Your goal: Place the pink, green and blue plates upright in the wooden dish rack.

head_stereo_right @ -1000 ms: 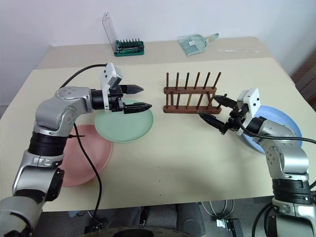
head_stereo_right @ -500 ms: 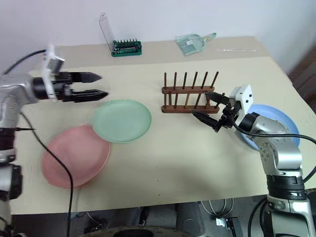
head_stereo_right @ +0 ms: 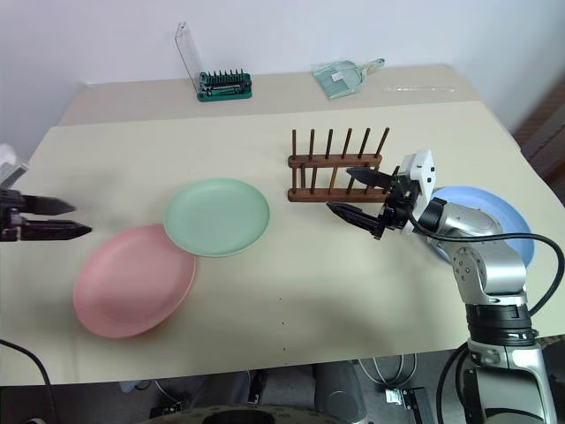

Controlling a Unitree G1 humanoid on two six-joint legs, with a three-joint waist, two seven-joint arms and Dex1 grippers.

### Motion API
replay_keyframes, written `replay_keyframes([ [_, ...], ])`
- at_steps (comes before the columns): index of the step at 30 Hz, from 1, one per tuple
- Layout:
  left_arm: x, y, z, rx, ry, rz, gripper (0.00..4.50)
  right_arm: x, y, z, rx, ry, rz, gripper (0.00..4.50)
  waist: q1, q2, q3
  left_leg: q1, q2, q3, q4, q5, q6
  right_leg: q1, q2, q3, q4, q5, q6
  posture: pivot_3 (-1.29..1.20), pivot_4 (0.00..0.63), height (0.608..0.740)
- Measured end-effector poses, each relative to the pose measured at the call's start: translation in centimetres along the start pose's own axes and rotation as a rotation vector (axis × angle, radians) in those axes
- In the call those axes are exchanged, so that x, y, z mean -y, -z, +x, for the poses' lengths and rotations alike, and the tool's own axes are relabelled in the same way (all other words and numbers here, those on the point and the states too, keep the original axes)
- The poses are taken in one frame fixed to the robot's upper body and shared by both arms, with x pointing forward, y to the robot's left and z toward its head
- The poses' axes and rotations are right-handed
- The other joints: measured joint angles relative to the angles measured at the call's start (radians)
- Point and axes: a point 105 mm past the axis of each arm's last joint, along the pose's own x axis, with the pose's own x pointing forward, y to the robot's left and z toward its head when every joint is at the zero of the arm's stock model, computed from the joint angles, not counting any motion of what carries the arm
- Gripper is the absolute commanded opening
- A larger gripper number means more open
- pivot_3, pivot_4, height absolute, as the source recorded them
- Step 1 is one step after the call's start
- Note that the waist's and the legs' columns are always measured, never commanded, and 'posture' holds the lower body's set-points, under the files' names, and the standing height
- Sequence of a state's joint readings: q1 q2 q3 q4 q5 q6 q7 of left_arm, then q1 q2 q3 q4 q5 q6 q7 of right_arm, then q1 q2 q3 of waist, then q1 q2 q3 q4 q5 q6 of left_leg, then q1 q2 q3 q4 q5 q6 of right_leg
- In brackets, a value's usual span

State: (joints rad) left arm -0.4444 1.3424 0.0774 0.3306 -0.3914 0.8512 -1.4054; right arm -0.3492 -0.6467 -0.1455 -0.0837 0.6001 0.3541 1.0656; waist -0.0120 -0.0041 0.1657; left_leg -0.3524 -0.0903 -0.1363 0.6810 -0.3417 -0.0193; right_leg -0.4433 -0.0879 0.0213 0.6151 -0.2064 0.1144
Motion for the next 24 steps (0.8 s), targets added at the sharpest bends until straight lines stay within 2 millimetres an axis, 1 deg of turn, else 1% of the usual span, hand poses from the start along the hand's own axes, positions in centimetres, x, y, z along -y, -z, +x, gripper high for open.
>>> replay_keyframes([
  [2, -0.3, 1.5, 0.1, -0.11, -0.048, -0.055, 4.5, -0.7, -0.2, 0.0, 0.01, -0.042, -0.024, 4.42, -0.002, 0.0, 0.0, 0.0, 0.0, 0.0, 0.0, 0.0, 0.0, 0.0, 0.0, 0.0, 0.0, 0.0, 0.0, 0.0, 0.15, 0.74],
  [4, 0.2, 2.7, 0.6, -0.212, -0.043, -0.077, 4.5, -1.5, -0.1, -0.1, 0.017, -0.084, -0.039, 4.42, -0.002, 0.0, 0.0, -0.001, 0.0, 0.0, 0.0, 0.0, 0.0, 0.0, 0.0, 0.0, 0.0, 0.0, 0.0, 0.0, 0.15, 0.74],
  [5, 0.5, 2.6, 0.9, -0.213, -0.025, -0.094, 4.5, -1.9, 0.0, -0.2, 0.017, -0.102, -0.041, 4.42, -0.001, 0.0, 0.0, -0.001, 0.0, 0.0, 0.0, 0.0, 0.0, 0.0, 0.0, 0.0, 0.0, 0.0, 0.0, 0.0, 0.15, 0.74],
  [7, 1.1, 0.7, 1.3, -0.132, 0.025, -0.113, 4.5, -2.4, 0.3, -0.3, 0.014, -0.13, -0.038, 4.42, 0.003, -0.001, 0.0, -0.001, 0.0, -0.001, 0.002, 0.0, 0.0, 0.0, 0.0, -0.001, 0.0, 0.0, 0.0, 0.0, 0.15, 0.74],
  [8, 1.4, 0.1, 1.2, -0.114, 0.047, -0.11, 4.5, -2.6, 0.3, -0.2, 0.014, -0.145, -0.034, 4.42, -0.001, -0.001, 0.0, -0.001, 0.0, 0.0, 0.002, 0.0, 0.0, 0.0, 0.0, -0.001, 0.001, 0.0, 0.0, 0.0, 0.15, 0.74],
  [9, 1.8, 0.0, 1.1, -0.12, 0.063, -0.109, 4.5, -2.6, 0.4, -0.2, 0.015, -0.153, -0.022, 4.42, -0.003, -0.001, 0.0, 0.0, 0.0, 0.0, 0.001, 0.0, 0.0, 0.0, 0.0, 0.0, 0.001, 0.0, 0.0, 0.0, 0.15, 0.74],
  [12, 2.3, 0.7, 0.9, -0.173, 0.084, -0.156, 4.5, -2.7, 0.4, -0.4, 0.022, -0.161, 0.019, 4.42, -0.013, 0.0, 0.001, -0.001, 0.001, 0.001, 0.0, 0.001, -0.001, -0.002, 0.0, 0.0, 0.0, 0.0, 0.0, 0.0, 0.15, 0.74],
  [18, 2.6, 2.5, 0.5, -0.271, 0.08, -0.298, 4.5, -3.4, 0.5, -0.6, 0.016, -0.184, 0.055, 4.42, -0.007, 0.0, 0.001, -0.001, 0.0, 0.001, 0.0, 0.0, 0.0, -0.001, 0.0, 0.0, 0.0, 0.0, 0.0, 0.0, 0.15, 0.74],
  [24, 3.1, 4.4, 1.5, -0.365, 0.08, -0.403, 4.5, -3.5, 0.5, -0.6, 0.013, -0.184, 0.059, 4.42, -0.003, 0.0, 0.001, -0.001, 0.0, 0.001, 0.001, 0.0, 0.0, -0.001, 0.0, 0.0, 0.0, 0.0, 0.0, 0.0, 0.15, 0.74],
])
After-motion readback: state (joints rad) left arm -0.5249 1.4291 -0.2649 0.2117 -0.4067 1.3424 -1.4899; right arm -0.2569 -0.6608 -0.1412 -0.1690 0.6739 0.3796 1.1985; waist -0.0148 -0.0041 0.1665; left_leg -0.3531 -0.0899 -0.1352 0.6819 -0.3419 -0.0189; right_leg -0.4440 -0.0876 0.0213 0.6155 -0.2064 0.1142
